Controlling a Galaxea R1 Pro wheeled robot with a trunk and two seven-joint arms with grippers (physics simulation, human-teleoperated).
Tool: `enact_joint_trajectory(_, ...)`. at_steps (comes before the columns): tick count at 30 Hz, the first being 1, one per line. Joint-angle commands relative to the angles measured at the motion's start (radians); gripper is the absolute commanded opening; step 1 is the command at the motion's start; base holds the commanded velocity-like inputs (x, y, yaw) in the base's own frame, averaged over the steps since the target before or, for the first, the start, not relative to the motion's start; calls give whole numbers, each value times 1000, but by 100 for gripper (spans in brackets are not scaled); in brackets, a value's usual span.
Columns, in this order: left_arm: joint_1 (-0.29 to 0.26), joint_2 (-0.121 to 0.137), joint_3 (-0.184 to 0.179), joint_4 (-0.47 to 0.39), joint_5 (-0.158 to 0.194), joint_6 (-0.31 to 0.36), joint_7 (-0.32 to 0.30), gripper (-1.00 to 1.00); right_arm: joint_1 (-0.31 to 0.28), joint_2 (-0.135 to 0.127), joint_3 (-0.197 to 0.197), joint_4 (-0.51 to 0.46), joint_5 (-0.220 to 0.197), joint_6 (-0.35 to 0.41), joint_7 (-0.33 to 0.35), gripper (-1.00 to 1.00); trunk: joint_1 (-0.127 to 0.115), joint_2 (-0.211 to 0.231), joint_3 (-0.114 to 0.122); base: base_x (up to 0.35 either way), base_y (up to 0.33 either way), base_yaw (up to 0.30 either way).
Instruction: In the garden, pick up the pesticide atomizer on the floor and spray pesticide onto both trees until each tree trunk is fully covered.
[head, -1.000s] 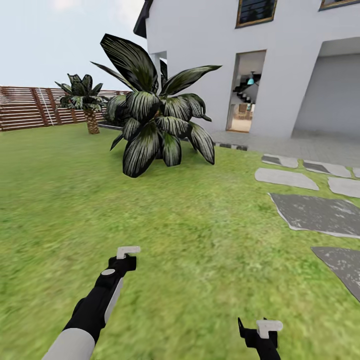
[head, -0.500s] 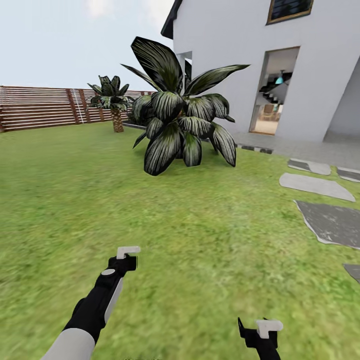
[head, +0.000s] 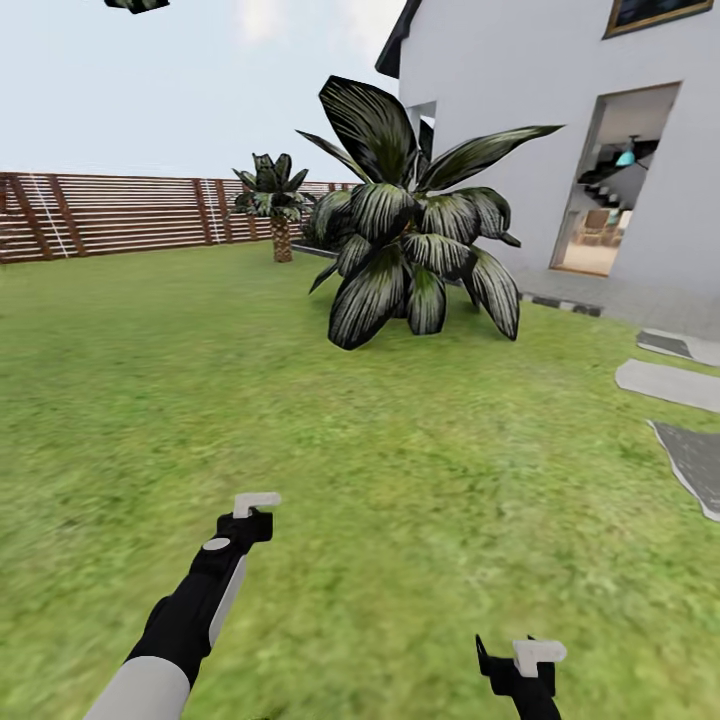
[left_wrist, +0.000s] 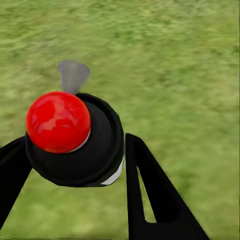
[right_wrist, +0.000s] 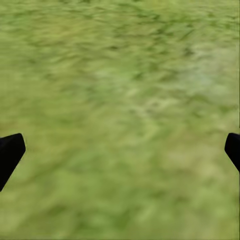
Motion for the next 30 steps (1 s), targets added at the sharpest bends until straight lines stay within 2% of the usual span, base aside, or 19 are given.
enact_joint_trajectory(1, 0, 0, 0, 0, 0, 0, 0, -100, 0, 0, 0, 0, 0, 0, 0, 100, 0, 0, 0, 0, 0, 280)
enact_joint_trajectory(30, 0, 0, 0, 0, 0, 0, 0, -100, 0, 0, 0, 0, 0, 0, 0, 100, 0, 0, 1, 0, 0, 280)
